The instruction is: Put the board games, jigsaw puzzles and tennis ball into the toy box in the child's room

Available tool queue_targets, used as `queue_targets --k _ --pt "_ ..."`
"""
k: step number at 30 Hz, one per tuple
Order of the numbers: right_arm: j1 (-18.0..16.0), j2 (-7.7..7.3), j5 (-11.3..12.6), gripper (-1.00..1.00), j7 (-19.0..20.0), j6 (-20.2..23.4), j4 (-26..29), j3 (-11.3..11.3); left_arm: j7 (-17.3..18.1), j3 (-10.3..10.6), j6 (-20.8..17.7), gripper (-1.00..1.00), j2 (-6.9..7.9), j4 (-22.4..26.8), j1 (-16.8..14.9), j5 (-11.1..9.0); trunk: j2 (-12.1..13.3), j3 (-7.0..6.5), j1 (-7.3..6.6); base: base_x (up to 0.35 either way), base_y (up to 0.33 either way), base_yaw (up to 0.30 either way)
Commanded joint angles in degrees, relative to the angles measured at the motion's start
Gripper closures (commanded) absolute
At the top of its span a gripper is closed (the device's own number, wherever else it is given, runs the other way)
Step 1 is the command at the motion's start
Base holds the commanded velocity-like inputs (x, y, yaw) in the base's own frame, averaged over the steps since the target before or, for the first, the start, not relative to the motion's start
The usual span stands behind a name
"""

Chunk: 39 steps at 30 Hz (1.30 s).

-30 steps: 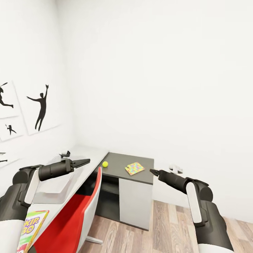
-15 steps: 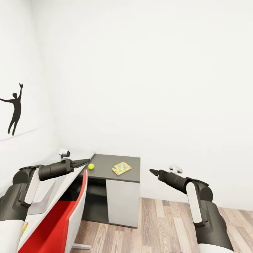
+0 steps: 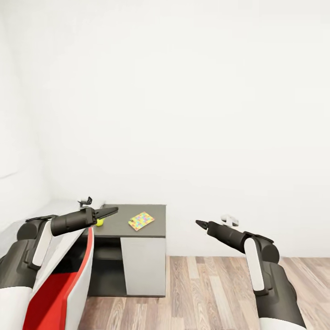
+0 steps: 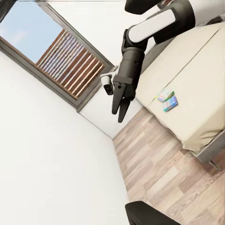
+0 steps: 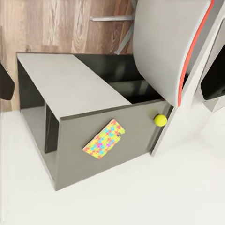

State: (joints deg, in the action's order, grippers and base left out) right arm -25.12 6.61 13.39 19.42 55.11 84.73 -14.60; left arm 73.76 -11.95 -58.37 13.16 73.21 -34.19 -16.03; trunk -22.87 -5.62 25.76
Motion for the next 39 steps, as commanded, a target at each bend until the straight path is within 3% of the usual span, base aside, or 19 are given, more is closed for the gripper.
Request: queue_targets --k 1,39 --pt "-0.1 0.07 -0.3 -1.0 0.5 0.3 0.0 -0.2 0.1 0.0 -0.4 -1.0 0.03 0.0 0.0 -0.1 0.0 0.03 0.02 0.0 0.0 -0.281" --pt "-0.1 0.14 -0.3 -1.0 0.5 0.2 -0.4 -2.4 -0.1 0.0 -0.3 -1.0 -0.06 0.0 0.0 -0.1 0.0 0.03 0.02 0.0 0.0 -0.281"
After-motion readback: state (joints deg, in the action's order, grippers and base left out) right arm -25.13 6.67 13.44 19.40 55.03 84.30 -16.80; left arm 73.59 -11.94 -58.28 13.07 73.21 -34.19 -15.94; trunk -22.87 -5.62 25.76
